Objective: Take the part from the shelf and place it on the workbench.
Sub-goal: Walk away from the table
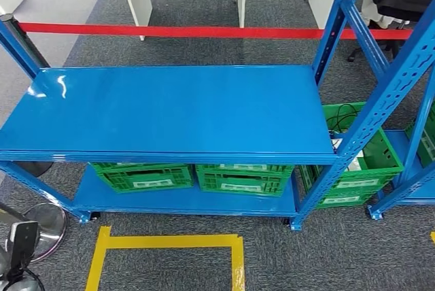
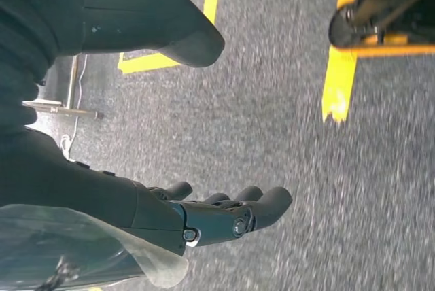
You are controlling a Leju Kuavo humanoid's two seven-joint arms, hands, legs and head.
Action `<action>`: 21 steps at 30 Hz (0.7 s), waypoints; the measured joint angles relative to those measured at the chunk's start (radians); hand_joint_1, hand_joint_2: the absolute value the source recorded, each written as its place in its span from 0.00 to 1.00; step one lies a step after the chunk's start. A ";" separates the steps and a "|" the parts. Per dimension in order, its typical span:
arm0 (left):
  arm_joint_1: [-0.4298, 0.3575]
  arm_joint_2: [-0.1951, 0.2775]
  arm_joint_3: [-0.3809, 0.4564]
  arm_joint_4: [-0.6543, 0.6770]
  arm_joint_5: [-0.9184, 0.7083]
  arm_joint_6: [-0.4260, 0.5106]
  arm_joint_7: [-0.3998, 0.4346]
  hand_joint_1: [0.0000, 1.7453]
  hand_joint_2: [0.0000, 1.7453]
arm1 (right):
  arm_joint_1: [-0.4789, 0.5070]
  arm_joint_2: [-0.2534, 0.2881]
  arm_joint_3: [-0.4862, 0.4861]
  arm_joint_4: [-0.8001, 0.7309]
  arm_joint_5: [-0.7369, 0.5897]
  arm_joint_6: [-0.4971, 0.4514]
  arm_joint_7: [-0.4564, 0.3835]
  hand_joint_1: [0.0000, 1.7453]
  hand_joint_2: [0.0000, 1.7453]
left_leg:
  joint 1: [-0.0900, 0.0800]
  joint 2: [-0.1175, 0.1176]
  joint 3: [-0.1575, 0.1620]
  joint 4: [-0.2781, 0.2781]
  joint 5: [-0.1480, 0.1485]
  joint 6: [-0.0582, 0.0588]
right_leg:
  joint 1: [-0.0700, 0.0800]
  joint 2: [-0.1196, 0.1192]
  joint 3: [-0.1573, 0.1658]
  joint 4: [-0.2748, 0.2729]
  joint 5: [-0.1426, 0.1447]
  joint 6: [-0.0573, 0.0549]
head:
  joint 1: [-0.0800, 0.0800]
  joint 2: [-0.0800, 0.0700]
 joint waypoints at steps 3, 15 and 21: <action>-0.003 0.001 0.053 0.055 -0.015 0.000 0.001 0.00 1.00 | 0.001 0.000 0.000 0.000 0.000 0.000 -0.001 0.00 1.00 | 0.004 0.000 -0.066 0.146 -0.049 -0.006 | 0.001 -0.001 0.000 0.001 -0.001 -0.002 | -0.001 0.000; -0.013 -0.003 0.208 0.182 -0.222 0.000 0.055 0.00 1.00 | -0.001 -0.006 0.000 -0.003 -0.005 -0.022 -0.018 0.00 1.00 | 0.018 -0.008 0.062 -0.130 0.072 -0.003 | 0.005 0.007 -0.002 0.011 -0.010 0.022 | -0.003 0.000; -0.004 0.001 0.234 0.262 -0.340 0.000 0.122 0.00 1.00 | -0.001 -0.006 0.000 -0.003 -0.008 -0.022 -0.021 0.00 1.00 | 0.011 -0.008 0.062 -0.130 0.071 0.003 | -0.001 0.006 -0.002 0.009 -0.009 0.030 | -0.004 0.000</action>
